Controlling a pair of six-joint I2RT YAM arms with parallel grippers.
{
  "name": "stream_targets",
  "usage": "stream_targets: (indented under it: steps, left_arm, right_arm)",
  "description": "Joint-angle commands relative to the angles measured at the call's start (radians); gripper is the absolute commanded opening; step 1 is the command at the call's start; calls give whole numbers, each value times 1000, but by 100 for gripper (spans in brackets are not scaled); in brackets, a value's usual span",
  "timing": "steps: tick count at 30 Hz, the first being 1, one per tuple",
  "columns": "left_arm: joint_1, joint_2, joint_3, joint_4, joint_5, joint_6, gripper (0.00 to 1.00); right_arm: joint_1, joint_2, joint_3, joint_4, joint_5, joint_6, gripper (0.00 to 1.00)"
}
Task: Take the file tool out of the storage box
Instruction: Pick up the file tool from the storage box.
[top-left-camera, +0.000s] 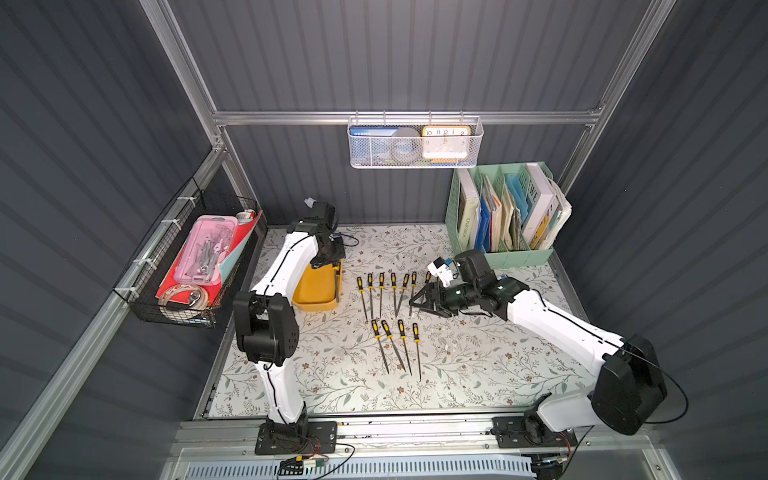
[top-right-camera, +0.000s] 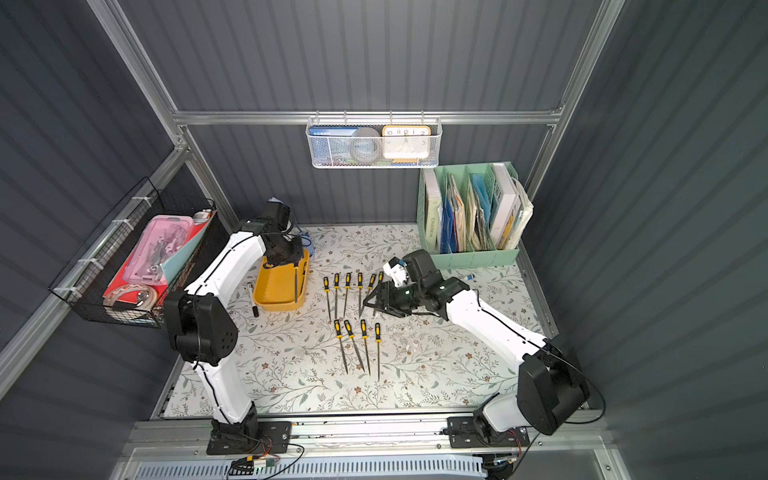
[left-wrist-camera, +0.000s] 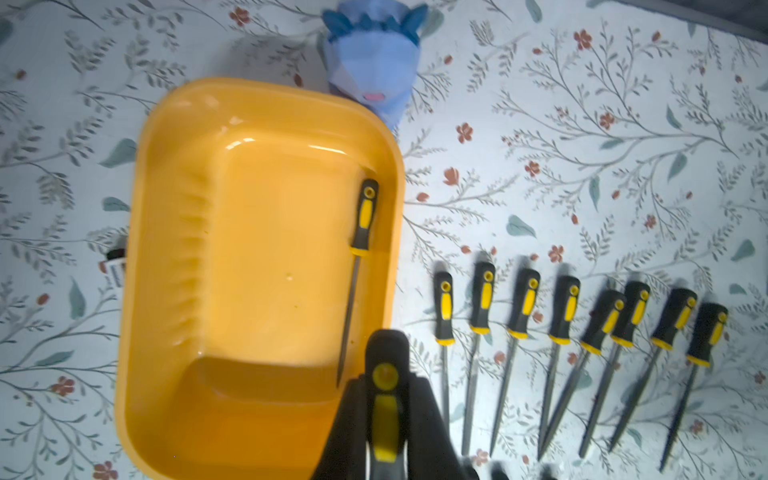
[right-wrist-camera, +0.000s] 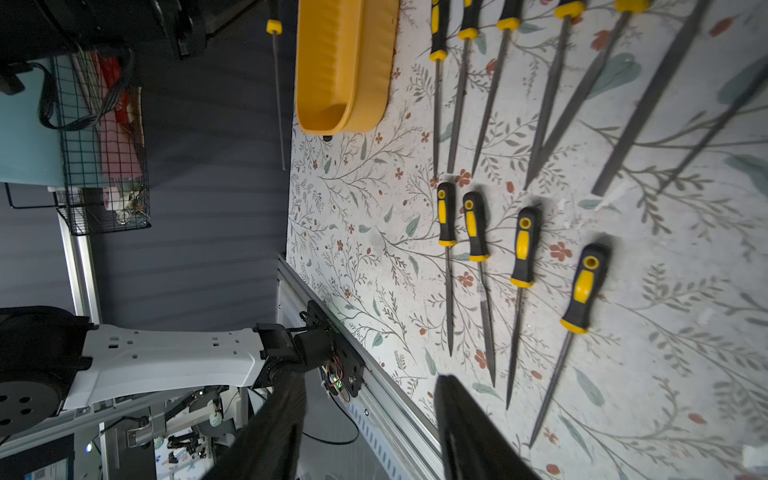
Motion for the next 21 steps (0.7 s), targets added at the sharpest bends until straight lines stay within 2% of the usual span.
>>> stream_targets:
  steps: [1,5,11,21]
  left_arm:
    - [4,-60,-48,20,24,-55,0]
    - [2,-88,-77,24,34,-60,0]
    - [2,-93,-80,5,31,-40,0]
    - [3,-103,-66,-5,40,-28,0]
  right_arm:
    - [47,48,25,66,10,45,58]
    - [110,119,71,103,13,70,60]
    - [149,206,145,195,18,121,62]
    - [176,423,415,226,-9,141,63]
